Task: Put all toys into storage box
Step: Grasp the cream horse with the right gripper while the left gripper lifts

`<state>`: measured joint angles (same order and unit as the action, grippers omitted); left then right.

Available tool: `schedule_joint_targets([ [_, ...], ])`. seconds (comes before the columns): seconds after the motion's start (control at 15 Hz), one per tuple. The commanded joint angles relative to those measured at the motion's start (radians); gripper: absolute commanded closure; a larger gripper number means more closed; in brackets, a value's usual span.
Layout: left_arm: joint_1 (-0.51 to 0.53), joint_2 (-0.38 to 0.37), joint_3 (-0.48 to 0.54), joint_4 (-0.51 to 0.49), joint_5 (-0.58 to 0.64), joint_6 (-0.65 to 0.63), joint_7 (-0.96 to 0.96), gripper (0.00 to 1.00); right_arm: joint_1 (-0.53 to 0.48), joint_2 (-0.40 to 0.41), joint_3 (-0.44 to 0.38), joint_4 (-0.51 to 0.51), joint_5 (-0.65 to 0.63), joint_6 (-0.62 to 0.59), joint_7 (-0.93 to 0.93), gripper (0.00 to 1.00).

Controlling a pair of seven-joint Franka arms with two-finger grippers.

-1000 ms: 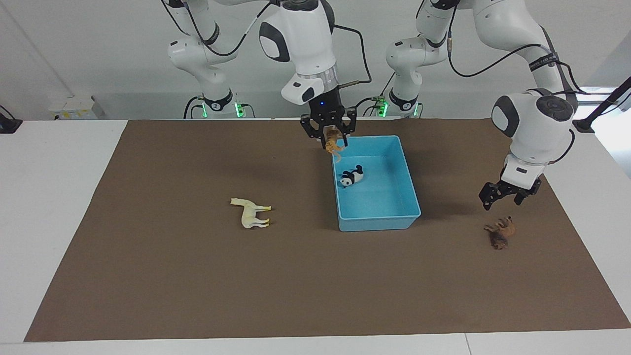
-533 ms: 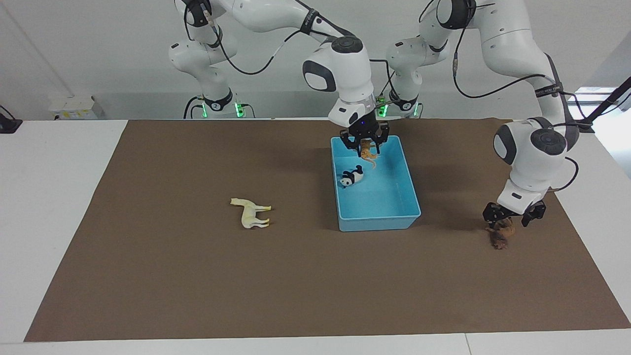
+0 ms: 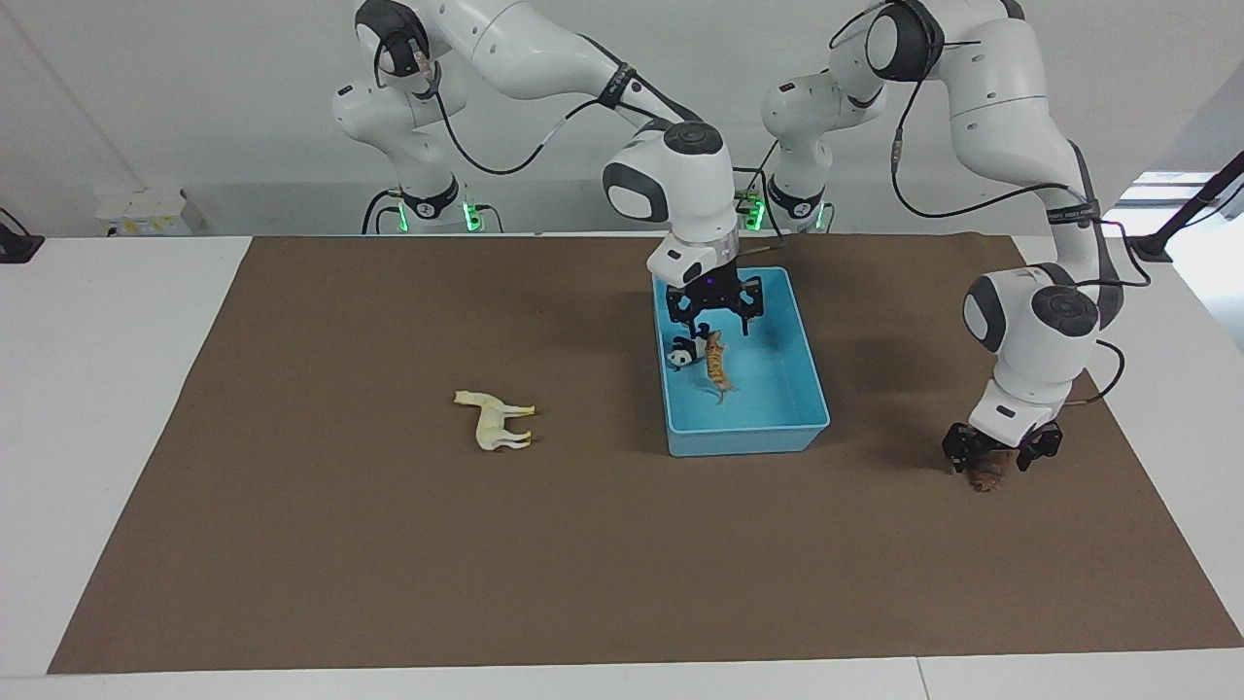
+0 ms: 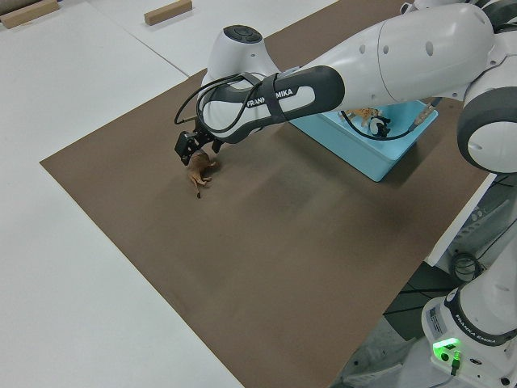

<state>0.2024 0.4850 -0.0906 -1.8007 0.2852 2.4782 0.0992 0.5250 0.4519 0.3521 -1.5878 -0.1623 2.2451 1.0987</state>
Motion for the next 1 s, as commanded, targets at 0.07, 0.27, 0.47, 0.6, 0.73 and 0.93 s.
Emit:
schedule_joint_targets([
  [0.07,0.017,0.012,-0.006,-0.005,0.019,0.021,0.007,0.0,-0.071,-0.022,-0.01,0.129,-0.031,-0.177,0.02,0.0],
  [0.27,0.02,0.017,-0.006,-0.008,0.019,0.019,0.004,0.06,-0.187,-0.055,-0.015,0.112,-0.056,-0.205,-0.185,0.0],
  [0.47,0.02,0.015,-0.004,-0.008,0.017,0.008,-0.001,0.5,-0.314,-0.071,-0.013,0.048,-0.059,-0.206,-0.359,0.0],
  [0.6,0.02,0.015,-0.004,-0.006,0.011,-0.004,-0.022,0.75,-0.38,-0.108,-0.013,-0.05,-0.059,-0.185,-0.413,0.0],
  [0.73,0.022,0.015,-0.004,0.0,0.008,-0.01,-0.055,0.95,-0.428,-0.157,-0.013,-0.194,-0.057,-0.095,-0.494,0.0],
  [0.93,-0.003,0.017,-0.006,0.065,0.006,-0.121,-0.128,1.0,-0.517,-0.208,-0.013,-0.397,-0.059,0.081,-0.601,0.0],
])
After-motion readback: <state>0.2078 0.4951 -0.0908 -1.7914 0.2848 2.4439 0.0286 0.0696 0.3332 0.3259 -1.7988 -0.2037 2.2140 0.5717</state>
